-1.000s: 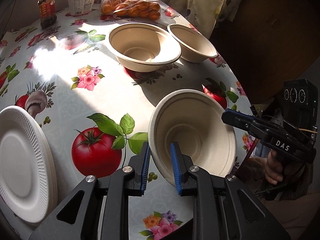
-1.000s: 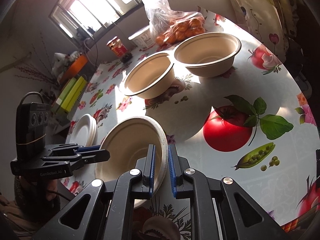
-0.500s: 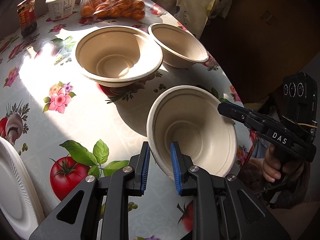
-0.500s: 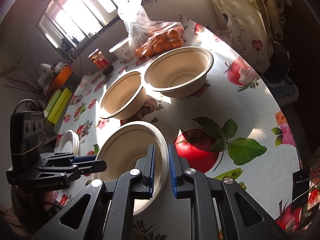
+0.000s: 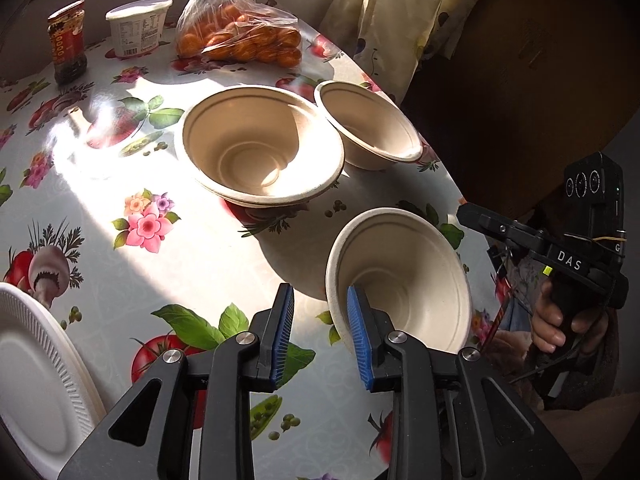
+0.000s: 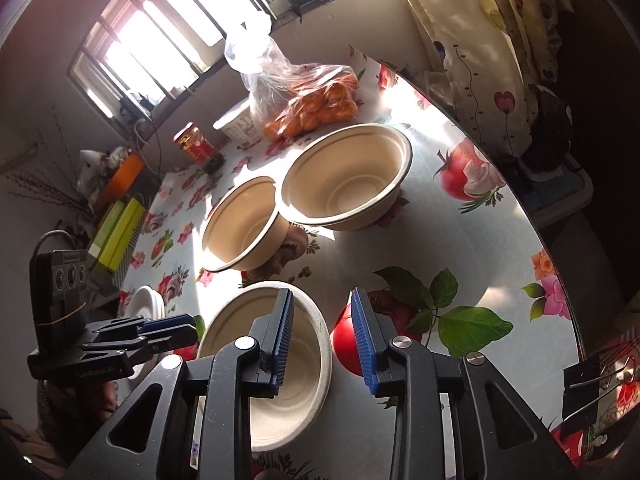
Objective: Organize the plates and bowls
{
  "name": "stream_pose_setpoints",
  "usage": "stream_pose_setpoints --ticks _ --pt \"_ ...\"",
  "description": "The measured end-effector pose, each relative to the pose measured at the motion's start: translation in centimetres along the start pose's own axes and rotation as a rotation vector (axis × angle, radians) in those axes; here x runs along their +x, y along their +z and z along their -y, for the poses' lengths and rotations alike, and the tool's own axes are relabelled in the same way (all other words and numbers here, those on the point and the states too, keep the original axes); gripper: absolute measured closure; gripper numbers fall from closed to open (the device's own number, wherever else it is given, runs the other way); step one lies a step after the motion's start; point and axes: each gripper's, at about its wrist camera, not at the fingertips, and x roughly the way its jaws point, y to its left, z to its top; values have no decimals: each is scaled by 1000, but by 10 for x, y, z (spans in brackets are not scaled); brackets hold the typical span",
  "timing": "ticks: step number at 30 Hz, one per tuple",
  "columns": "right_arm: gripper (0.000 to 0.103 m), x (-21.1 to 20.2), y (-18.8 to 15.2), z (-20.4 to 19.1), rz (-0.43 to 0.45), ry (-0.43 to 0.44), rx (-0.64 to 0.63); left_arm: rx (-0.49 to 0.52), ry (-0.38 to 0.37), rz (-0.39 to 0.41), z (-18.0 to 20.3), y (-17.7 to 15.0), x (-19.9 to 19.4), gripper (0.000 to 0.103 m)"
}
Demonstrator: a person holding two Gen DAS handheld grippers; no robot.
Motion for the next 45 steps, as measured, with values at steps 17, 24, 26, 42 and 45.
stream_pose_setpoints --ticks 17,24,26,42,45 --pt "69 43 41 -57 -29 -18 -39 -36 134 101 -51 75 -14 74" --pt "69 60 44 -66 -61 -61 -21 -45 172 89 -64 99 3 74" --pt "69 65 43 -66 -74 -58 -15 -45 186 75 -66 104 8 74" --pt "77 89 43 -55 -117 -50 54 -72 134 47 -74 111 26 74" --pt "79 91 43 -54 -118 -48 57 -88 123 44 -77 111 28 74"
